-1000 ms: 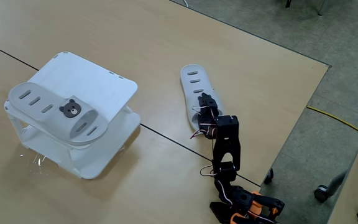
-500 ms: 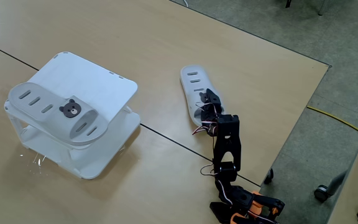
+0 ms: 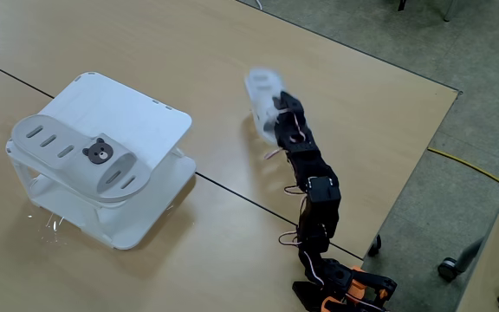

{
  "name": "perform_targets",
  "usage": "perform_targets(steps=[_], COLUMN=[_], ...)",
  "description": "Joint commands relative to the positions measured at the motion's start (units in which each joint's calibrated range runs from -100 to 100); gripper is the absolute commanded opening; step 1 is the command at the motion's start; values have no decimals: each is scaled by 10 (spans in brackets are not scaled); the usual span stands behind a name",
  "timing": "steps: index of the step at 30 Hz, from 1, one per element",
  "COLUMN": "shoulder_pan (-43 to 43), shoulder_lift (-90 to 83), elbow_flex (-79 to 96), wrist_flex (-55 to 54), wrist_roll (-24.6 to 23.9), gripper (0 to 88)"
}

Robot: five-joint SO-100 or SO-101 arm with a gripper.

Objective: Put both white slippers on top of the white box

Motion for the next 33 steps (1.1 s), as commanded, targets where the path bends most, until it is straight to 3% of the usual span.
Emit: perform_targets(steps=[1,10,17,25,33], shoulder_pan=[0,-39,-187,-335,-391], shoulder_lift=[-107,-211,-244,-205,-77], elbow_flex=[-153,-220,-220,-226,-329], wrist_flex=[66,133,133,133,133], wrist_roll=[4,4,4,4,4], gripper=[8,8,8,8,8])
